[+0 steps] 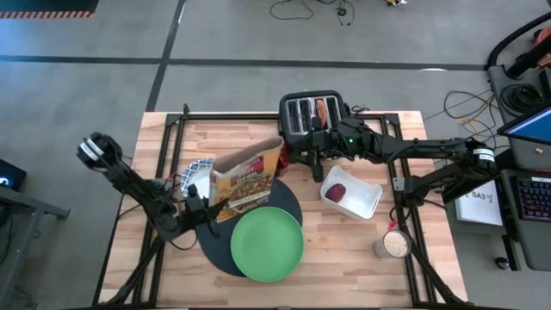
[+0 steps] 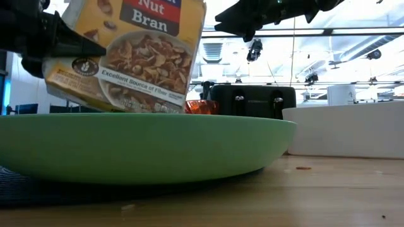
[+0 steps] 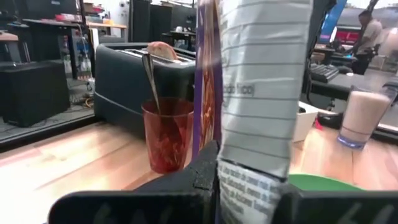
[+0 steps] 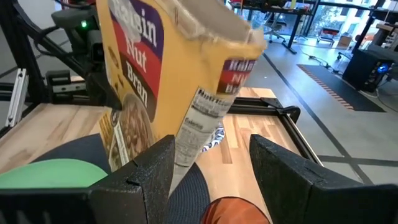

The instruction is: Arrange a breakfast setting

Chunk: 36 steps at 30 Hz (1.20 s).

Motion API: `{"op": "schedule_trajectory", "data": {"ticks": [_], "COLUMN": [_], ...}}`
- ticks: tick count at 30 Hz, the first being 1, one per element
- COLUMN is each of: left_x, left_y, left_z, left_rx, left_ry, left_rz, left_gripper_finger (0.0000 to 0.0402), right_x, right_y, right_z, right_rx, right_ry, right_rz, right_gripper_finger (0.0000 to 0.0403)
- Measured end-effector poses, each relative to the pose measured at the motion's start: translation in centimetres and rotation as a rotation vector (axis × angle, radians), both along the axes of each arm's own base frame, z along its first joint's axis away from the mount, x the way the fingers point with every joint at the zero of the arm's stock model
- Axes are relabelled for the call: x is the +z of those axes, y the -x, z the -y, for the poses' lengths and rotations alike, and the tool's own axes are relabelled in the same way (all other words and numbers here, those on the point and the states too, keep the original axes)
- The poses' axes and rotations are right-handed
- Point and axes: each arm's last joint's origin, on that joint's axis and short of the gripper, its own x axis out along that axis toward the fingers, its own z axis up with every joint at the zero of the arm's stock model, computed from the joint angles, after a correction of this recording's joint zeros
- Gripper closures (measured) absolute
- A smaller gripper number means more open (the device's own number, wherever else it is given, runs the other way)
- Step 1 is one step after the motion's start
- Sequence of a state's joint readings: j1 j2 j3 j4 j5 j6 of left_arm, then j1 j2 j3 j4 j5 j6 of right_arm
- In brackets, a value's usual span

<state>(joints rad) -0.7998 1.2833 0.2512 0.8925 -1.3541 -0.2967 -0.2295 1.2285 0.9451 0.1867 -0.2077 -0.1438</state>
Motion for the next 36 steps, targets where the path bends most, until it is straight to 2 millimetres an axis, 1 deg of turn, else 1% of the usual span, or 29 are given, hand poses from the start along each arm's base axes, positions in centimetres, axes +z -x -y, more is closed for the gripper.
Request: {"op": "schedule_trajectory", "data": {"ticks": [7,9,12,14,17,20,23,25,27,32,36], "left_x": [0.5,1.1,2.6,4.0,6.7,9.6,12.4,14.4,15.9,18.0,18.6], "left_y": [0.1,0.3,0.8,1.2,2.0,3.3,4.7,5.3,5.7,6.6,7.3], "left_z": [-0.1,-0.1,-0.2,0.0,0.3,0.6,0.9,0.8,0.5,0.2,-0.7], "left_rx": [-0.001,-0.007,-0.024,-0.044,-0.046,0.038,-0.015,-0.049,-0.064,-0.102,-0.126], "left_ry": [0.010,0.027,0.055,0.047,0.031,0.028,0.000,0.024,0.042,-0.001,0.028], "left_rz": [0.015,0.038,0.083,0.094,0.105,0.060,0.028,0.045,0.058,0.029,0.047], "left_gripper_finger": [0.0401,0.0401,0.0401,0.0401,0.0402,0.0402,0.0402,0.0402,0.0401,0.0401,0.0401], "right_x": [-0.1,-0.1,-0.1,-0.1,-0.2,-0.2,-0.2,-0.2,-0.2,-0.2,-0.2], "right_y": [0.0,0.0,0.0,0.0,0.0,0.0,0.0,0.0,0.0,0.0,0.0], "right_z": [0.0,0.0,0.0,0.0,0.0,0.0,0.0,0.0,0.0,0.0,0.0], "right_rx": [0.002,0.002,0.002,0.002,0.003,0.003,0.003,0.003,0.003,0.005,0.005], "right_ry": [0.010,0.012,0.012,0.012,0.009,0.009,0.009,0.009,0.009,0.018,0.020], "right_rz": [-0.005,-0.005,-0.005,-0.007,-0.018,-0.019,-0.019,-0.019,-0.019,-0.019,-0.019], "right_gripper_finger": [0.0204,0.0204,0.0204,0.0204,0.0204,0.0204,0.0204,0.0204,0.0204,0.0204,0.0204]}}
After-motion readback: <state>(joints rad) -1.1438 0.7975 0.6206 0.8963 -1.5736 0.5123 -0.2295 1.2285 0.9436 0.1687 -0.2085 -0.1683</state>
